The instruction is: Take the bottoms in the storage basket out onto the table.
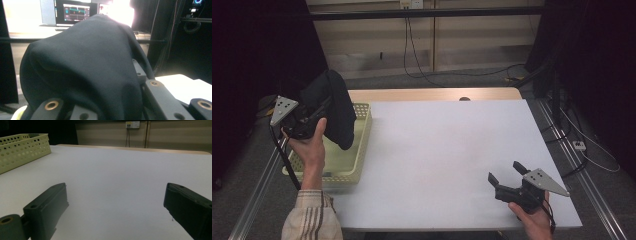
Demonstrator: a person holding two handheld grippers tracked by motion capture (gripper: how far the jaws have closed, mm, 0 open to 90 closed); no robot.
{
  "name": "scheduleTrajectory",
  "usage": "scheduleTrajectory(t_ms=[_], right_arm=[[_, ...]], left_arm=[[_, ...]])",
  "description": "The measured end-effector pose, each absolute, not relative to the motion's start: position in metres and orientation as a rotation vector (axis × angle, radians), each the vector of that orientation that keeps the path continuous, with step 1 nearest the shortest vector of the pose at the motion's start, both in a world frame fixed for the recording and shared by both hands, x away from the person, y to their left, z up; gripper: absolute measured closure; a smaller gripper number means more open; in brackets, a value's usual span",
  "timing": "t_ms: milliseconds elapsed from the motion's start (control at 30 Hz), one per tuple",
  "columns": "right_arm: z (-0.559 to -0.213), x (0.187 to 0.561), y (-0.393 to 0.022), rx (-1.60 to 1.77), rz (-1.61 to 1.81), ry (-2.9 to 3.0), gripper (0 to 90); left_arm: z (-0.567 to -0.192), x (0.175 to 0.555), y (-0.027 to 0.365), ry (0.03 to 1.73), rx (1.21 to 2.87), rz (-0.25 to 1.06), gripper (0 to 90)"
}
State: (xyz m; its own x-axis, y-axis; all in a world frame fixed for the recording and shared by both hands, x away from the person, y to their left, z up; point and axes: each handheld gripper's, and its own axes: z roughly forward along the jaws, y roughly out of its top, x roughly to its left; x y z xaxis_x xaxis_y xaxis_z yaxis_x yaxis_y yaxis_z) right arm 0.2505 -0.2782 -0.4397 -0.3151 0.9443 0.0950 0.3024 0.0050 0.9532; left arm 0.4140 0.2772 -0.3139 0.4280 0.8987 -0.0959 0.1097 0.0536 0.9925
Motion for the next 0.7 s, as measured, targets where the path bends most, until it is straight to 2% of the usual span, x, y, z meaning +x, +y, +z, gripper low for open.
scheduleTrajectory(t_ms=[467, 700], right_arm=[[-0.440, 0.251, -0.278, 1.292, 1.332, 1.671, 4.9], [-0.440, 0.251, -0.278, 1.290, 1.335, 1.672, 4.9]], left_arm=[[-0.299, 0.400, 0.282, 0.927, 1.313, 0.777, 74.7], [-0.295, 0.397, 0.279, 0.908, 1.320, 0.782, 74.7]])
